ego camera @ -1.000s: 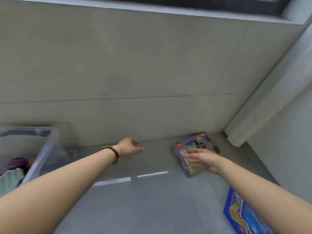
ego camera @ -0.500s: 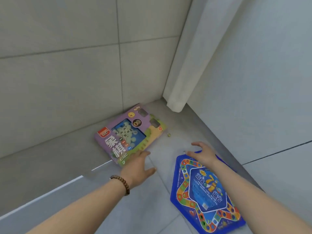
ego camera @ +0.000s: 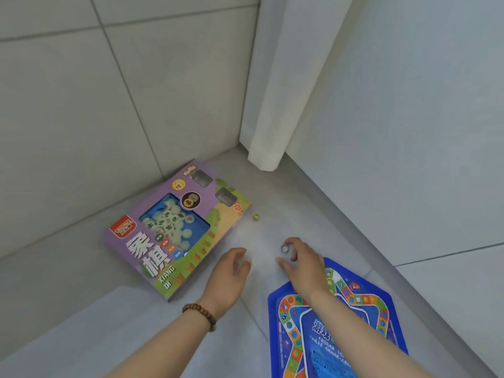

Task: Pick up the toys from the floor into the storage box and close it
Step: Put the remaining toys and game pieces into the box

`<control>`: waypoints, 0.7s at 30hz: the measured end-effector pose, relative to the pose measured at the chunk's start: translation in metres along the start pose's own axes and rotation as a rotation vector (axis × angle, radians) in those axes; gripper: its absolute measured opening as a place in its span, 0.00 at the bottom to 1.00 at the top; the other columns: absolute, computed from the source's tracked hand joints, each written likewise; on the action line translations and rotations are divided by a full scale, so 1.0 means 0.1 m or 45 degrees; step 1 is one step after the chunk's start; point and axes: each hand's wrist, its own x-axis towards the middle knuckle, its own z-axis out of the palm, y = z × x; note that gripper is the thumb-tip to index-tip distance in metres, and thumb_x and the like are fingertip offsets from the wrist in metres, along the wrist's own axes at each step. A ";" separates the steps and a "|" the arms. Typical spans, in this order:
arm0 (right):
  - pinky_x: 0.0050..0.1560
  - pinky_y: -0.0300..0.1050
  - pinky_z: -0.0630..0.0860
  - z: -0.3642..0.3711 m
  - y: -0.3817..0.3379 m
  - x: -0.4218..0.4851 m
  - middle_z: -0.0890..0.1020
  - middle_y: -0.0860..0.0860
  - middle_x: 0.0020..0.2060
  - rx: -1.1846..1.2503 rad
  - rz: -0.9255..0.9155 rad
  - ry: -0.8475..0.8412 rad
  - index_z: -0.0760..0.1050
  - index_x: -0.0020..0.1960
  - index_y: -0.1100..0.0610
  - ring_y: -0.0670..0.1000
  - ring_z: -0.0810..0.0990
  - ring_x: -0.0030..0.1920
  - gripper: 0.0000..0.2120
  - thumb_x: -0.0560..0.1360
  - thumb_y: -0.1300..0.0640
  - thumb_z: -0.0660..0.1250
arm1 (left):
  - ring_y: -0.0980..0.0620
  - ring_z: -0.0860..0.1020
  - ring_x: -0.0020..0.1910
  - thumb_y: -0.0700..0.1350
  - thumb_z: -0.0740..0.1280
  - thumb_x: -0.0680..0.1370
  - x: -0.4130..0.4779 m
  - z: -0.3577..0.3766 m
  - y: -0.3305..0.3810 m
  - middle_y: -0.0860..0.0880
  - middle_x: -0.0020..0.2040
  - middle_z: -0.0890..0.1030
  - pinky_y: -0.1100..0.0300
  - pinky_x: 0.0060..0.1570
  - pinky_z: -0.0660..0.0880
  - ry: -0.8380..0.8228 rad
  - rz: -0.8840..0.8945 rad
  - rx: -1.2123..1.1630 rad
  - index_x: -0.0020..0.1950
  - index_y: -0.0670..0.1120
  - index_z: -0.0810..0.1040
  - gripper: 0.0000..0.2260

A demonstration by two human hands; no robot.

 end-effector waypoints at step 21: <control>0.46 0.37 0.70 0.43 -0.80 0.68 0.77 0.56 0.50 0.305 0.088 -0.005 0.78 0.51 0.60 0.54 0.78 0.47 0.08 0.74 0.62 0.65 | 0.51 0.72 0.35 0.39 0.55 0.82 0.18 -0.70 0.31 0.45 0.38 0.74 0.61 0.37 0.72 0.225 -0.434 -1.051 0.47 0.40 0.75 0.11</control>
